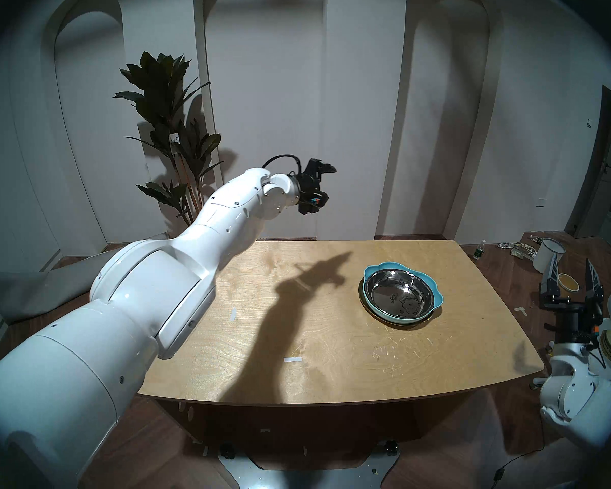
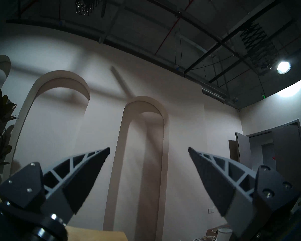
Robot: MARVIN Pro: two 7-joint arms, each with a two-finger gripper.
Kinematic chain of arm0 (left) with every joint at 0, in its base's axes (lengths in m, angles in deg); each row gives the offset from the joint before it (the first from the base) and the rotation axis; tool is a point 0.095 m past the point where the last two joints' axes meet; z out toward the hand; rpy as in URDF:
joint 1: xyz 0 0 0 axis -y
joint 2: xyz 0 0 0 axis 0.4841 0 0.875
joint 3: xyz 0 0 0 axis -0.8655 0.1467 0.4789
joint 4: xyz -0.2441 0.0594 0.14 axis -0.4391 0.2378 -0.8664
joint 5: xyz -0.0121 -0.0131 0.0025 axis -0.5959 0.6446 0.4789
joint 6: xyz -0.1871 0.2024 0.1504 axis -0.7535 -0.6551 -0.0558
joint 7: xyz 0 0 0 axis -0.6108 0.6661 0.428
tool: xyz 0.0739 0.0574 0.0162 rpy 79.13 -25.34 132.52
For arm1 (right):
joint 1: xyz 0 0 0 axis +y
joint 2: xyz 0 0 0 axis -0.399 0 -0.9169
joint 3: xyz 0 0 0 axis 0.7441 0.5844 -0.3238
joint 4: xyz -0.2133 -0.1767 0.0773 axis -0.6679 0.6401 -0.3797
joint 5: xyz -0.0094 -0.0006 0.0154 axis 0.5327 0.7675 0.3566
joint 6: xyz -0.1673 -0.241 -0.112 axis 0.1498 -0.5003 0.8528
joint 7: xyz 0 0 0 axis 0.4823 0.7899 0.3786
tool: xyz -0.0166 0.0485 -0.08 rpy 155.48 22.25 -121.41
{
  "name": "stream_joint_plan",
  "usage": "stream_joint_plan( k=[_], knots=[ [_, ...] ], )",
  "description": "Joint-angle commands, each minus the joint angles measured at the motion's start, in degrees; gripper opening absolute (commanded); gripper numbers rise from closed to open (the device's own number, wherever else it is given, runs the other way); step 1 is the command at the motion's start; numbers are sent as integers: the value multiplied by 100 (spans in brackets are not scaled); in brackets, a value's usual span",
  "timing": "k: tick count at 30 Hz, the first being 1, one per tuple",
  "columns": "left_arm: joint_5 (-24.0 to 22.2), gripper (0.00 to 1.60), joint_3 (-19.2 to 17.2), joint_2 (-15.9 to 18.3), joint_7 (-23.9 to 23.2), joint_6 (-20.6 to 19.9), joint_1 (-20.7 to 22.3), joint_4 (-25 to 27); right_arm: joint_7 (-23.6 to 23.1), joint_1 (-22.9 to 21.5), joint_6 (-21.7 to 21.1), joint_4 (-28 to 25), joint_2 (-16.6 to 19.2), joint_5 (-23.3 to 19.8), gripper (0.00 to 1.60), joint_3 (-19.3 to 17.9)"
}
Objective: Stack the plates into one stack
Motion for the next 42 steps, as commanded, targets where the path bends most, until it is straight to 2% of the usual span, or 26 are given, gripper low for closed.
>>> stream_joint_plan(
  k=[1,7,8,9,10,13,18,23,42],
  knots=[
    [-123,160,-256,529,503,107,-139,97,-142,-634,-301,63,654,-189,160,-291],
    [-163,160,-384,779,786,171,-263,147,-273,-863,-591,112,931,-359,160,-299],
    [-170,160,-423,867,894,198,-314,173,-320,-918,-731,156,1124,-441,160,-258],
    [-177,160,-442,898,931,209,-340,175,-358,-970,-793,146,1063,-463,160,-251],
    [-182,160,-461,928,970,218,-372,171,-374,-979,-865,179,1229,-510,160,-217],
    [-190,160,-487,979,1028,234,-432,163,-442,-1037,-990,190,1289,-573,160,-175],
    [-231,160,-582,1130,1195,301,-554,175,-636,-1194,-1325,230,1633,-755,160,-60],
    [-250,160,-644,1218,1310,339,-594,211,-771,-1279,-1541,235,1831,-887,160,23],
    [-288,160,-747,1294,1546,392,-751,289,-1198,-1478,-2070,97,2166,-1400,160,411]
  ],
)
